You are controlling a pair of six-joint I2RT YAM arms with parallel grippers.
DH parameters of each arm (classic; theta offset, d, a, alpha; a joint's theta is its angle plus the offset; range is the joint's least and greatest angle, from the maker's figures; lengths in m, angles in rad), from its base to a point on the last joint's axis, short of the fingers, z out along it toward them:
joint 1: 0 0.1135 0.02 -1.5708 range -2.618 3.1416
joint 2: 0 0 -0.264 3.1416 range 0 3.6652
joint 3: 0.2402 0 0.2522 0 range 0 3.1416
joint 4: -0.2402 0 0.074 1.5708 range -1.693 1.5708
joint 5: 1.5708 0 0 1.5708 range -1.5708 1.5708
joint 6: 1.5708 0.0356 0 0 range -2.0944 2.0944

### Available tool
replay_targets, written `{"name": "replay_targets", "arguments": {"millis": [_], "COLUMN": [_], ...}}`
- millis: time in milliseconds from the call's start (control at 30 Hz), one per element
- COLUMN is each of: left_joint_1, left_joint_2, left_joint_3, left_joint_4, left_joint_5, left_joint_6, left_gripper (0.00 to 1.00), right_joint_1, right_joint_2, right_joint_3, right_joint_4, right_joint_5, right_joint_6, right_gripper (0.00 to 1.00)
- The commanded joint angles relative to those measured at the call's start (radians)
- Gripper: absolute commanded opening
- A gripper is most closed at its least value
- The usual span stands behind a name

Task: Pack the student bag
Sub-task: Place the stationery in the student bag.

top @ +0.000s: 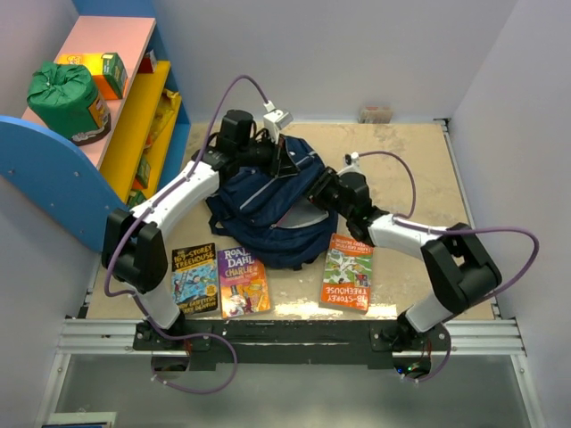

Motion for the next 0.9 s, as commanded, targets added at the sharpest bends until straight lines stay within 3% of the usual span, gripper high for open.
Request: {"name": "replay_targets", "arguments": {"millis": [0, 33, 67, 100, 233, 333, 600, 733, 867], "left_joint_1": [0.002, 0.002, 0.002, 0.002, 0.011, 0.014, 0.016, 0.014, 0.014], "left_joint_2": [-0.041, -0.045, -0.050, -0.054, -0.067, -0.064, -0.038, -0.025, -0.004], "left_joint_3": [0.031, 0.028, 0.025, 0.015, -0.002, -0.014, -0.051, -0.058, -0.068], "left_joint_4": [0.178, 0.178, 0.178, 0.176, 0.167, 0.164, 0.149, 0.145, 0.149], "left_joint_5": [0.069, 0.069, 0.069, 0.067, 0.062, 0.043, -0.008, -0.029, -0.051], "left_joint_6": [-0.005, 0.000, 0.004, 0.017, 0.040, 0.060, 0.141, 0.156, 0.170], "left_gripper": [0.00, 0.00, 0.00, 0.00, 0.00, 0.00, 0.00, 0.00, 0.00], "right_joint_1": [0.031, 0.030, 0.028, 0.027, 0.023, 0.023, 0.023, 0.023, 0.033], "right_joint_2": [0.058, 0.056, 0.044, 0.032, -0.071, -0.186, -0.434, -0.482, -0.513], "right_joint_3": [0.098, 0.120, 0.150, 0.164, 0.169, 0.143, 0.028, -0.001, 0.023], "right_joint_4": [-0.254, -0.303, -0.342, -0.417, -0.494, -0.497, -0.427, -0.364, -0.416], "right_joint_5": [-0.153, -0.117, -0.072, -0.039, 0.058, 0.108, 0.063, -0.074, -0.111], "right_joint_6": [-0.133, -0.147, -0.160, -0.186, -0.208, -0.220, -0.312, -0.381, -0.444], "right_gripper": [0.62, 0.76, 0.98, 0.99, 0.99, 0.93, 0.61, 0.71, 0.71]}}
